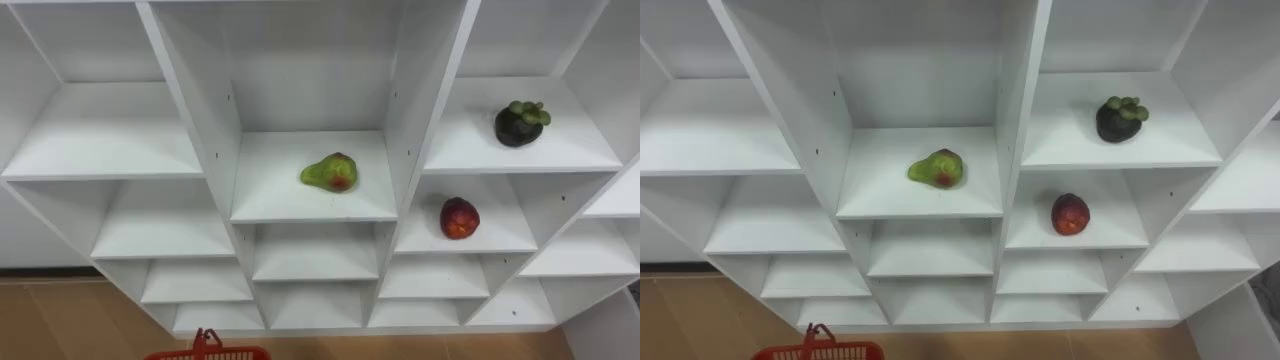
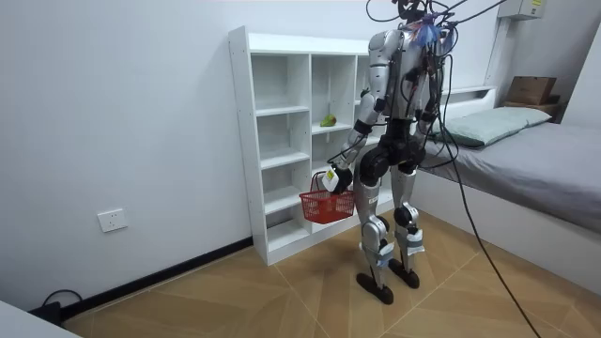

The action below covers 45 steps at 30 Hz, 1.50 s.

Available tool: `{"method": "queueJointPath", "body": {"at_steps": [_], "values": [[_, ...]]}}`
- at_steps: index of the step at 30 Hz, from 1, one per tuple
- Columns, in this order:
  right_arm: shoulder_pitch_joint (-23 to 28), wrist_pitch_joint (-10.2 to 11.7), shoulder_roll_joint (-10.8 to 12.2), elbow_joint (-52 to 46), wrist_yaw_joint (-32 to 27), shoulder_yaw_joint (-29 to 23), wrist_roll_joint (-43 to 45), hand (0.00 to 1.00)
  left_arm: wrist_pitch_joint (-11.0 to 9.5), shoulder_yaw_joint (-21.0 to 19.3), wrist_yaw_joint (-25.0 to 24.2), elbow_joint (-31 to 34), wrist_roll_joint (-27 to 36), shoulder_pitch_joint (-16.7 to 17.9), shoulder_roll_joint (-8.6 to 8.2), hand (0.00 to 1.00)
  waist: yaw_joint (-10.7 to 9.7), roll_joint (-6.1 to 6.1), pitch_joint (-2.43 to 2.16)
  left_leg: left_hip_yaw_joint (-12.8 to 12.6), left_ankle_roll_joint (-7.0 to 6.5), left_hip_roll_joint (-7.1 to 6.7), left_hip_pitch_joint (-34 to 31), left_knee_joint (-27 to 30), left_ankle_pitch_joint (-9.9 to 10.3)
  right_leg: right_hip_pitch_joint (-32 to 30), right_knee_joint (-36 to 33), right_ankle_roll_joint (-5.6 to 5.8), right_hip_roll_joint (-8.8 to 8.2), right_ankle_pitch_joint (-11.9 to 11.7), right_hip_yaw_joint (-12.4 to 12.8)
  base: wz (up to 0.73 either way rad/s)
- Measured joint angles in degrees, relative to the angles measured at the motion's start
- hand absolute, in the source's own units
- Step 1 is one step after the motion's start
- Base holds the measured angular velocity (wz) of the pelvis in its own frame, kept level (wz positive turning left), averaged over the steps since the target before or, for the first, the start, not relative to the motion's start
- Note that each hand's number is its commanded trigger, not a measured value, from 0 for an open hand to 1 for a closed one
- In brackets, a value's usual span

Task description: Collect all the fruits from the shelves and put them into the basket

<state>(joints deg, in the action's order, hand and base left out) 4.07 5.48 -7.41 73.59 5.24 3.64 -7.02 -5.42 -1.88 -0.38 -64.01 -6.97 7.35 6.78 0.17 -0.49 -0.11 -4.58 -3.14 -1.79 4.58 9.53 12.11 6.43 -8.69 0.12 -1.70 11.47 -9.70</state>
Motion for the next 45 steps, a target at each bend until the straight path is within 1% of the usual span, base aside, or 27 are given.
{"method": "queueJointPath", "body": {"at_steps": [9, 19, 24, 31, 32, 34, 36, 40, 42, 45], "values": [[-0.2, 0.0, 0.0, 0.4, 0.4, -0.5, 0.8, 0.0, 0.1, -0.1, 0.3, 0.0, -0.1, 0.1, 0.0, 1.0, 0.0, 0.01, 0.01, 0.0, 0.0, 0.0, 0.0, 0.0, 0.0, 0.0, 0.0, 0.0, 0.01, 0.0, 0.1, 0.0], [-0.2, -0.1, 0.0, 0.6, -0.3, -0.4, -0.1, 0.0, 0.1, 0.0, 0.3, 0.1, 0.0, 0.0, 0.01, 1.0, -0.1, -0.04, 0.02, 0.0, 0.0, 0.0, -0.1, 0.0, 0.0, -0.1, 0.0, 0.0, 0.01, 0.0, -0.2, 0.0], [-0.2, 0.0, 0.0, 0.6, -0.6, -0.5, -0.1, 0.0, 0.0, 0.0, 0.5, 0.1, 0.0, 0.0, 0.02, 1.0, -0.1, -0.12, 0.02, 0.0, 0.0, 0.0, -0.1, 0.0, 0.0, -0.2, 0.0, 0.0, 0.0, 0.0, 0.0, 0.0], [0.2, 0.0, -0.1, 0.3, -5.3, -0.5, 0.1, 0.0, 0.0, 0.1, 2.2, 0.1, -0.1, 0.0, 0.58, 1.0, 0.0, -0.54, 0.05, -0.2, 0.0, 0.02, 0.1, 0.0, 0.0, -0.1, 0.0, 0.0, 0.01, 0.0, 0.5, 0.0], [0.6, 0.1, -0.2, -0.4, -5.7, -0.5, 0.6, 0.0, 0.0, 0.0, 2.3, 0.1, -0.4, 0.1, 0.74, 1.0, 0.1, -0.57, 0.05, -0.4, 0.0, 0.06, 0.0, 0.0, 0.0, -0.2, -0.1, 0.0, 0.06, 0.0, 0.9, -0.05], [0.5, 0.1, -0.4, -0.8, -6.1, -0.5, 1.0, 0.0, 0.0, 0.0, 2.4, 0.1, -0.5, 0.1, 0.92, 1.0, 0.2, -0.51, 0.08, -0.8, -0.01, 0.12, -0.1, -0.1, 0.0, -0.6, -0.2, -0.01, 0.13, 0.0, 1.6, -0.12], [0.6, 0.1, -0.7, -1.1, -6.8, -0.5, 1.1, 0.0, 0.0, 0.0, 2.4, 0.1, -0.5, 0.1, 0.98, 1.0, 0.2, -0.4, 0.08, -1.2, -0.01, 0.15, -0.1, -0.2, 0.0, -0.7, -0.4, -0.01, 0.13, 0.0, 1.7, -0.1], [1.1, 0.4, -1.7, -4.7, -9.1, -0.7, 1.0, 0.0, -1.1, 0.1, 2.2, 0.1, -0.6, 0.2, 1.02, 1.0, 0.0, -0.38, 0.14, -1.5, -0.03, 0.15, -0.1, -0.3, 0.0, -1.0, -1.1, 0.0, 0.09, 0.0, 1.8, -0.04], [1.1, 0.7, -1.9, -7.1, -10.1, -2.1, 1.0, 0.0, -1.4, 0.0, 2.4, 0.1, -1.0, 0.3, 1.03, 1.0, -0.2, -0.48, 0.16, -1.5, -0.03, 0.13, -0.3, -0.3, 0.0, -1.0, -1.0, 0.0, 0.08, 0.0, 1.8, 0.0], [1.3, 1.4, -1.9, -14.4, -12.1, -5.2, 0.1, 0.0, -2.1, 0.0, 3.5, 1.2, -2.6, 1.3, 1.17, 1.0, -1.5, -0.54, 0.19, -1.5, -0.03, 0.14, 0.1, -0.3, 0.0, -0.9, -0.9, 0.01, 0.1, 0.0, 1.8, 0.0]]}}
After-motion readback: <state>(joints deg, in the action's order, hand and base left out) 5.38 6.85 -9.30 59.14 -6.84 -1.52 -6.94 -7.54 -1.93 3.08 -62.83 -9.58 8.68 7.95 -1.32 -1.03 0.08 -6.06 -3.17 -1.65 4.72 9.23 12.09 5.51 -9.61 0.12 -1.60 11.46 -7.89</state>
